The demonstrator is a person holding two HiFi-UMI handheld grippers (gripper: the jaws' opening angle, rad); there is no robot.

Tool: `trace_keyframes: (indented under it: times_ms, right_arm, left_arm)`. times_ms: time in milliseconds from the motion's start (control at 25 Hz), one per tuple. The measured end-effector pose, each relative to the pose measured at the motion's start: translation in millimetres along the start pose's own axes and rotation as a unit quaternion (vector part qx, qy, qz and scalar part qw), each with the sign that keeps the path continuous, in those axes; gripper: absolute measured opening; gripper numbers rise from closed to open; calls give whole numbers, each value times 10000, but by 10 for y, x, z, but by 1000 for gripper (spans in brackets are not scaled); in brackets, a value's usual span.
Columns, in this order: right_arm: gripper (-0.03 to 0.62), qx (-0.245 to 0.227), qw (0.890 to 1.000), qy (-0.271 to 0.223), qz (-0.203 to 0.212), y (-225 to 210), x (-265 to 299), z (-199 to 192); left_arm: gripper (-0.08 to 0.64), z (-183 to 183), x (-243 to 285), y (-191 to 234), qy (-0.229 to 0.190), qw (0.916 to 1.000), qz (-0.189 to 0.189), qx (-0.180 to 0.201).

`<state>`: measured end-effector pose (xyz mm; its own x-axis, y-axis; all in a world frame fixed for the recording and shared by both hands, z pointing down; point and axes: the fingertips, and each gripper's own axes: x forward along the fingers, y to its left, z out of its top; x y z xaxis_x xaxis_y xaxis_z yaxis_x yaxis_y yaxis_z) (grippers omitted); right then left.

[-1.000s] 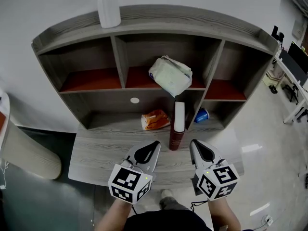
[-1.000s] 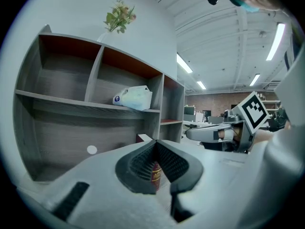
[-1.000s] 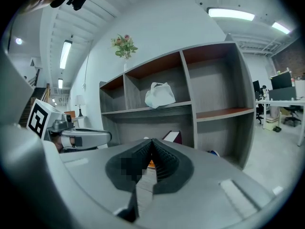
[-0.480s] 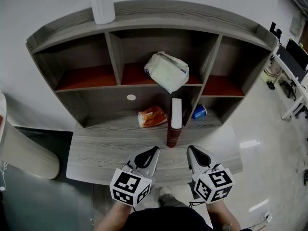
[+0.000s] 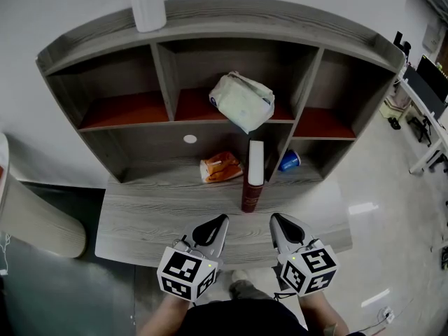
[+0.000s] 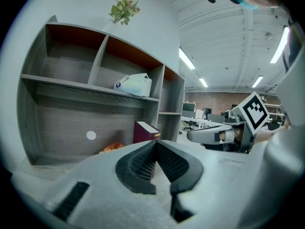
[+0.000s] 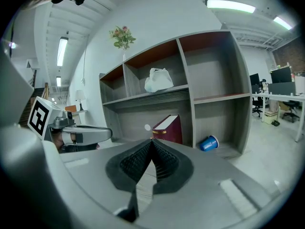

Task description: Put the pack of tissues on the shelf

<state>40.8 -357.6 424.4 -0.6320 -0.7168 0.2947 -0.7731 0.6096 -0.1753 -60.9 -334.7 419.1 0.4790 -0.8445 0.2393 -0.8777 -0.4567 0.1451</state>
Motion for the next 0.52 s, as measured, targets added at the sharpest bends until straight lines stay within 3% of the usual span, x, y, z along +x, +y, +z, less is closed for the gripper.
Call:
trace_keyframes:
  times_ms: [520]
  right_arm:
    - [-5,-29,9999,1,98,24,24,22]
  left_arm:
    - [-9,75,-30,42,-88,9999,129,20]
